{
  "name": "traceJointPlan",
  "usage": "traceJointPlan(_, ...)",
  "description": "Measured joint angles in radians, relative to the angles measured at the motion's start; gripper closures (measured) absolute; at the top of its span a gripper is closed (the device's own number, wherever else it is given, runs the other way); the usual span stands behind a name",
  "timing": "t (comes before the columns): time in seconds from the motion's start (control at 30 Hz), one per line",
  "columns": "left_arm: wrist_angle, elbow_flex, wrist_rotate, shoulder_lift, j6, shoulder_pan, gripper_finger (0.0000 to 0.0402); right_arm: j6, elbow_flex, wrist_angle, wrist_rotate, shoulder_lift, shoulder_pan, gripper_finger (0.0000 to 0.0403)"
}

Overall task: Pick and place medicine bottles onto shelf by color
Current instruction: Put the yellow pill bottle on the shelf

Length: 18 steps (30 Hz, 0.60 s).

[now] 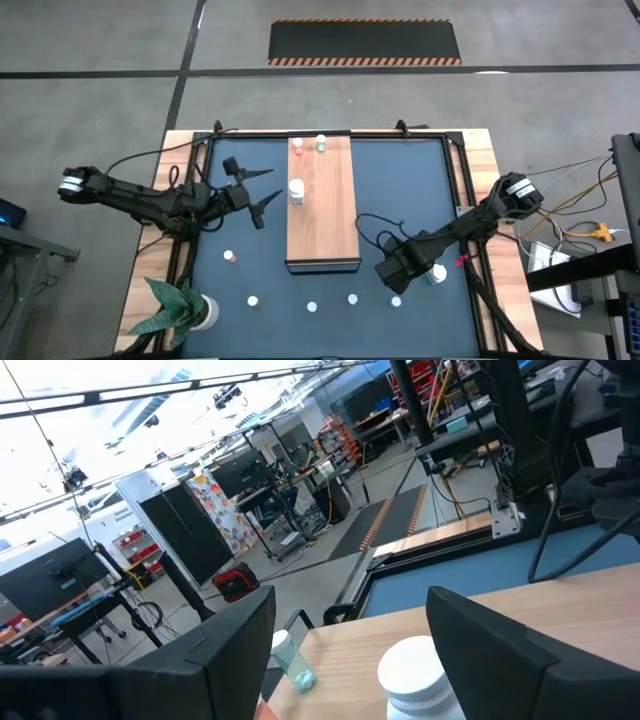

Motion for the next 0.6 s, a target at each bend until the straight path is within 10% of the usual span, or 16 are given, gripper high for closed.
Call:
traceJointPlan(0.3,0.0,-0.001,0.0,-0.001,0.0,0.0,0.0158,-0.01,0.016,-0.001,-0.002,0.0,0.0,0.0305)
traceJointPlan(0.6,0.004,-0.001,0.0,0.0,0.0,0.0,0.0158,-0.133,0.134,-0.176,-0.033,-0.025,-0.037,0.0272)
